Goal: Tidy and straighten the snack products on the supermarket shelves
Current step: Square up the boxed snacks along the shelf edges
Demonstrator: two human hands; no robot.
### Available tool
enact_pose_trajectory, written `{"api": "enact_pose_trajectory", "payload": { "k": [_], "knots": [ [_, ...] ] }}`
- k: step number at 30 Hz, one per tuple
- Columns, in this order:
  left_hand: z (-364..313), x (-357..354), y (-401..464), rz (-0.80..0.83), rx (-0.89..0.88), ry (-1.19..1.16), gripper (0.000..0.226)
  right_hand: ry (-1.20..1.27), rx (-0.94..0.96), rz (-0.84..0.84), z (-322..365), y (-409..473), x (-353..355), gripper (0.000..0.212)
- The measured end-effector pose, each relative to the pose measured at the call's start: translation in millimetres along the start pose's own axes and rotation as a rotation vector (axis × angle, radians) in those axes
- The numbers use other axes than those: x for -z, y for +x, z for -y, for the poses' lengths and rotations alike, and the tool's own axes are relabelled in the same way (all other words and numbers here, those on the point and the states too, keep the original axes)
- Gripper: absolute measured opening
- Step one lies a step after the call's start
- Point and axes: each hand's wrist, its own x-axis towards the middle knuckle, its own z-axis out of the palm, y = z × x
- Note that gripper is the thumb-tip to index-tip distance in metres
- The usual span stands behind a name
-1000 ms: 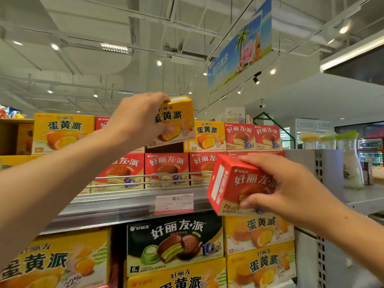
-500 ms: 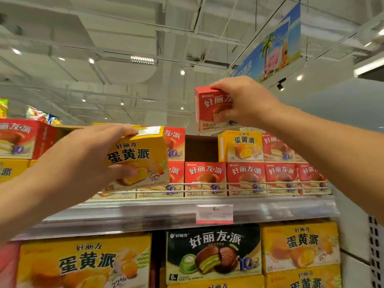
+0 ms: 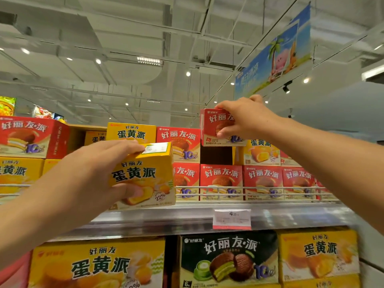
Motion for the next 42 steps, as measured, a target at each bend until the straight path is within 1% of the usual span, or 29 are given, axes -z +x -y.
{"api": "enact_pose_trajectory", "payload": {
  "k": [4,7,11,20,22,24,26,28,31,35,37,40,42],
  "knots": [
    [0.4,-8.2,3.5,-0.013,-0.019,-0.007,0.074,0.045,-0.045,0.118,-3.3,-2.0,-17.5,0.071],
    [2.4,-13.6,5.9,-0.016,-0.024,-0.015,0.075,0.059,-0.048,0.161,-0.3,-4.4,-31.2,0.07],
    [5.5,-18.2,7.2,-0.004,-0.032,-0.019,0.074,0.075,-0.045,0.192,2.7,-6.5,-43.4,0.069],
    [5.8,-23.5,12.7,0.003,-0.038,-0.038,0.073,0.119,-0.069,0.221,2.8,-5.5,-48.9,0.075],
    [4.8,-24.6,12.9,-0.001,-0.041,-0.043,0.073,0.138,-0.077,0.242,3.7,-7.1,-49.0,0.083],
    [2.6,-26.3,12.9,-0.013,-0.052,-0.045,0.073,0.172,-0.094,0.251,3.7,-9.7,-45.4,0.096],
    [1.4,-27.9,13.2,-0.022,-0.057,-0.047,0.072,0.222,-0.128,0.211,-2.9,-12.9,-35.6,0.1],
    [1.3,-29.3,15.1,-0.02,-0.05,-0.059,0.073,0.238,-0.167,0.184,-18.7,-18.9,-23.2,0.095],
    [1.6,-33.3,17.7,-0.018,-0.049,-0.062,0.074,0.16,-0.229,0.272,-46.6,-35.0,-14.5,0.09],
    [-2.1,-43.6,19.3,-0.01,-0.044,-0.042,0.076,0.155,-0.294,0.35,-65.7,-53.7,-23.4,0.093],
    [-4.7,-48.0,20.7,-0.007,-0.052,-0.029,0.076,0.109,-0.284,0.32,-69.5,-57.2,-29.3,0.088],
    [-10.8,-50.4,23.7,-0.013,-0.06,-0.025,0.077,0.074,-0.267,0.229,-72.9,-58.3,-33.9,0.063],
    [-15.8,-51.6,23.4,-0.021,-0.069,-0.039,0.076,0.09,-0.272,0.174,-75.4,-60.3,-35.0,0.061]
  ]
}}
